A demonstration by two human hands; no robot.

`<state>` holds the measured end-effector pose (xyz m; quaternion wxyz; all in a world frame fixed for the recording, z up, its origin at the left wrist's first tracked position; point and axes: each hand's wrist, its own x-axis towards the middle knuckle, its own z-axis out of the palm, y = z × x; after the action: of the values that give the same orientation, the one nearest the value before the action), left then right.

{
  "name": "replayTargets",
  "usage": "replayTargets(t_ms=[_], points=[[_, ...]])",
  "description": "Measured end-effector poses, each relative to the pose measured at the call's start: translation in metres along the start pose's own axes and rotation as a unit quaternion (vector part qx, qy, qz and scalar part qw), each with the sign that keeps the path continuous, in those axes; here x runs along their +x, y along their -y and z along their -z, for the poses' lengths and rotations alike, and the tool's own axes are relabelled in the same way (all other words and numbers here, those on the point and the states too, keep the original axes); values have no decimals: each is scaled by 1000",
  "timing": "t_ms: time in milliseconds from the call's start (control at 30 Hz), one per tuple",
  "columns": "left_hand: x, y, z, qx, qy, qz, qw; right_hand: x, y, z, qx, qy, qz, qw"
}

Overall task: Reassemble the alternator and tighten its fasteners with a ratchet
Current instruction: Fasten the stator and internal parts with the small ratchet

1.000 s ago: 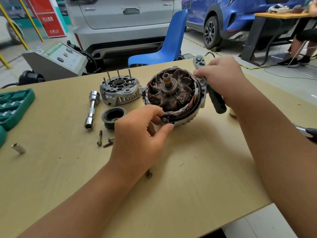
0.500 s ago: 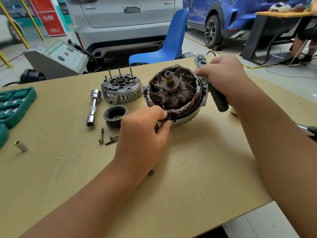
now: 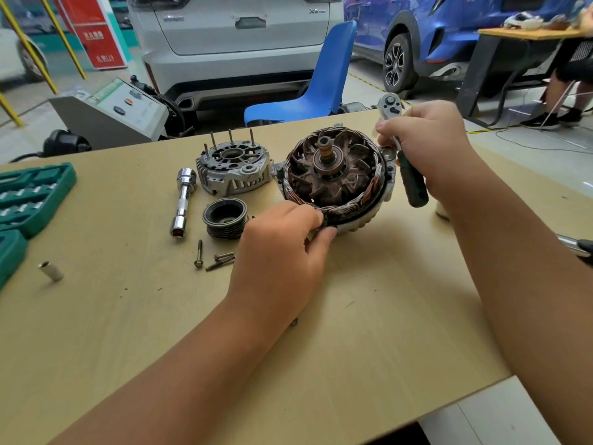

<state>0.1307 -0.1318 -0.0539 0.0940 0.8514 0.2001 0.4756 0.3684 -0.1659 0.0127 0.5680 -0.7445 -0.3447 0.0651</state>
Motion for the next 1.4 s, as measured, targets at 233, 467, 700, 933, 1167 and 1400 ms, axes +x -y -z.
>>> replayTargets(t_ms=[233, 467, 700, 933, 1167, 1400], points=[[-1, 4, 4, -40, 0, 10, 999, -23, 21, 27, -43, -46, 154, 986], [3, 3, 6, -75, -9, 36, 996, -89, 42, 52, -94, 90, 302, 944], [2, 6, 10, -103, -1, 91, 991, -103, 47, 37, -203, 181, 296, 915], [4, 8, 9, -133, 26, 125, 983, -108, 63, 42, -265, 209, 260, 905], [4, 9, 8, -140, 29, 119, 983, -115, 80, 45, -318, 225, 230, 892], [5, 10, 7, -139, 34, 100, 985, -117, 104, 37, -408, 243, 228, 850]])
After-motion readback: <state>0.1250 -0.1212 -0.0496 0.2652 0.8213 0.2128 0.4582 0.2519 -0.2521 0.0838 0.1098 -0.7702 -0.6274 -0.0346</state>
